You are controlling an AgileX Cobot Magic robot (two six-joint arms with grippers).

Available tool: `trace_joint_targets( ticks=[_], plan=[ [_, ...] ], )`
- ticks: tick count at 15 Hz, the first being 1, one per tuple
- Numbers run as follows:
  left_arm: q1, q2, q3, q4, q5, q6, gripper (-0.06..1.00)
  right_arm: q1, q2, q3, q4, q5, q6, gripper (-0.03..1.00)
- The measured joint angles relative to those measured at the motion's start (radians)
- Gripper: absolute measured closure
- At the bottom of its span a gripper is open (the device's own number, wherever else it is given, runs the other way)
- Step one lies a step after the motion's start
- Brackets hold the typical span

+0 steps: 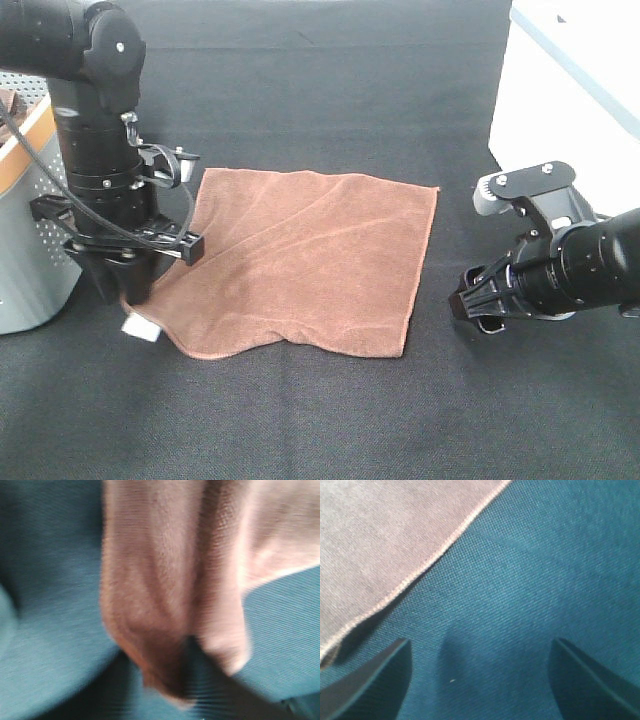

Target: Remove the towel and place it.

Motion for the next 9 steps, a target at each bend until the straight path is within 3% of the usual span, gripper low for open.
trace_joint_targets(
  ticks=[2,3,9],
  plan=[
    [0.000,-0.013,0.001,-0.006,0.000,0.012,0.25,0.000,-0.036,0.000,0.000,0.000,0.004,0.23],
    [0.000,-0.031,0.002,-0.005,0.001,0.014,0.21,0.000,-0.060,0.001,0.000,0.000,0.018,0.23],
    [0.000,-0.265,0.002,0.006,0.001,0.020,0.19,0.000,-0.214,0.005,0.000,0.000,0.077,0.23]
  ],
)
